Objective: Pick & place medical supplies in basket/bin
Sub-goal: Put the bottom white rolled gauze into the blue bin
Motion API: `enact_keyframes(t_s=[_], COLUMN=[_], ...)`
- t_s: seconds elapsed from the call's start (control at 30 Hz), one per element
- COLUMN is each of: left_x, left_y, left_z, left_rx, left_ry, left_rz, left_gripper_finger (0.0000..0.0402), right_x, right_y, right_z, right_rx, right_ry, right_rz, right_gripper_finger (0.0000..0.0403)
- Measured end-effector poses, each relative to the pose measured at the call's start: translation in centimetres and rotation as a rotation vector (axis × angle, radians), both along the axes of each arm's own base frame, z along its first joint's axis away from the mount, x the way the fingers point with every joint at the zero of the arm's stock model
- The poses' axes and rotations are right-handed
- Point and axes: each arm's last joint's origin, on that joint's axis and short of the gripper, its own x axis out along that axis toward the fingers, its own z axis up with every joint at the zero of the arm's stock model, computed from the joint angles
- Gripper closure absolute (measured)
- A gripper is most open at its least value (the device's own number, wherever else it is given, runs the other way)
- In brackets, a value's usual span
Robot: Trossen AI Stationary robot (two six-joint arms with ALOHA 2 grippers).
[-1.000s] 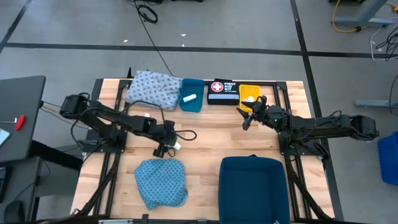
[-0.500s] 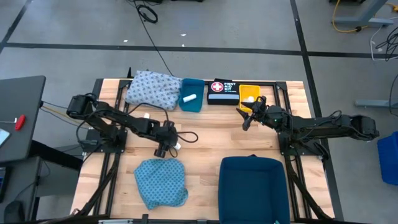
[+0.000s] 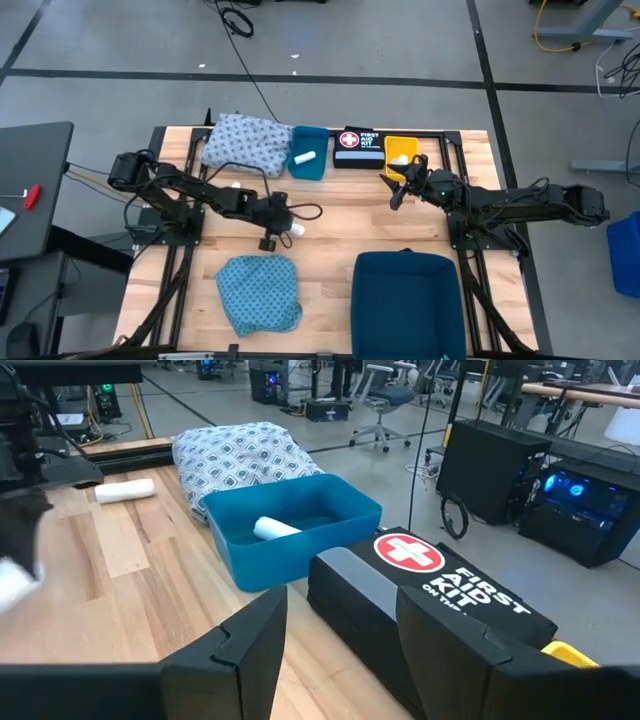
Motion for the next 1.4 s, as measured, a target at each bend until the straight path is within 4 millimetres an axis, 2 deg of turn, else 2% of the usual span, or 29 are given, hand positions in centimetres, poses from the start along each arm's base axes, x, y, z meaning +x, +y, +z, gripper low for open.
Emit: enact_keyframes(t_s=[0.1,0.27,0.4,0.5,0.8,1.1,1.4], left_x=[0.9,0.6,-0.4,-0.9,-1.1,-0.3,0.7], left_y=[0.2,1.3,2.7,3.5,4.4,6.3,9.6], left_z=[0.6,1.3,2.2,2.7,3.1,4.3,5.5], left_rx=[-0.099,-0.24,-0.28,-0.295,-0.253,-0.111,-0.099], left_ry=[-0.202,-0.534,-0.77,-0.878,-0.95,-1.013,-0.973], left_rz=[-0.038,-0.093,-0.036,0.037,0.189,0.63,0.715], left_gripper_finger=[0.0361,0.0361,0.0361,0.0361,0.0361,0.0361,0.0361], right_x=[0.0,0.0,0.0,0.0,0.0,0.0,0.0], right_y=[0.0,0.0,0.0,0.0,0.0,0.0,0.0], right_z=[-0.1,-0.2,-0.2,-0.2,-0.2,-0.2,-0.2], right_rx=[0.006,0.01,0.011,0.011,0.011,0.011,0.01], right_ry=[0.006,0.012,0.012,0.012,0.013,0.012,0.012], right_rz=[0.002,0.002,0.002,0.002,0.005,0.004,0.004], right_gripper_finger=[0.0206,0.0206,0.0206,0.0206,0.0206,0.0206,0.0206])
